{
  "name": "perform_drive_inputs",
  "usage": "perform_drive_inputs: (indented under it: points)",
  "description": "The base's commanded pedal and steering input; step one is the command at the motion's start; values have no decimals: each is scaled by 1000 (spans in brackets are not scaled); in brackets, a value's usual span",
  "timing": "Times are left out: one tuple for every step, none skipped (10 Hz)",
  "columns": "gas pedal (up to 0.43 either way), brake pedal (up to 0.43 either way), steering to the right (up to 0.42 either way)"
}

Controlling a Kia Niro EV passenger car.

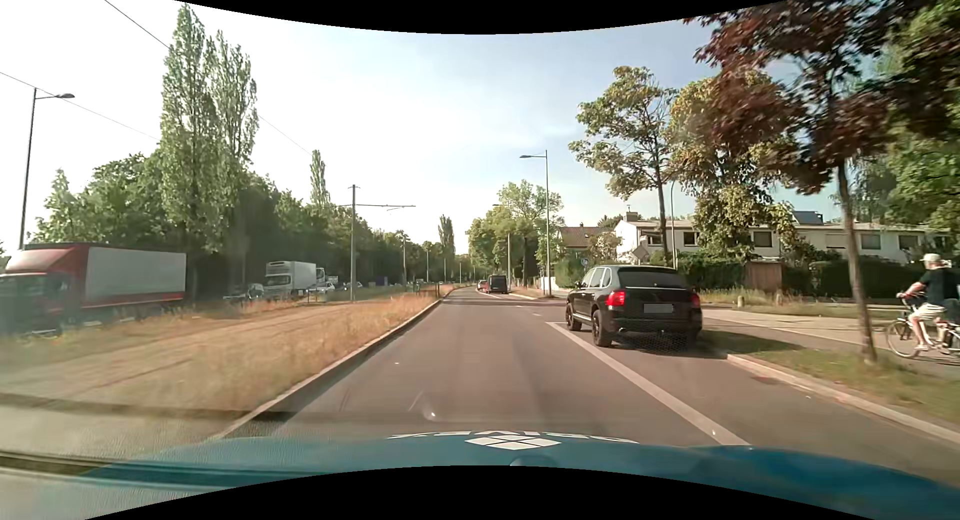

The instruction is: Follow the waypoints while adhering to traffic rules and regulations

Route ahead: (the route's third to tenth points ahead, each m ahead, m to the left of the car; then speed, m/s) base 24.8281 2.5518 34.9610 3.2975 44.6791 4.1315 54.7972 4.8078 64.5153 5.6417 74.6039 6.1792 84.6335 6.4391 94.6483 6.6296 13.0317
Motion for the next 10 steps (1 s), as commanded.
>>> perform_drive_inputs:
  points:
    - [177, 0, -16]
    - [177, 0, -17]
    - [177, 0, -17]
    - [177, 0, -17]
    - [177, 0, -17]
    - [177, 0, -17]
    - [177, 0, -17]
    - [177, 0, -17]
    - [177, 0, -17]
    - [177, 0, -17]
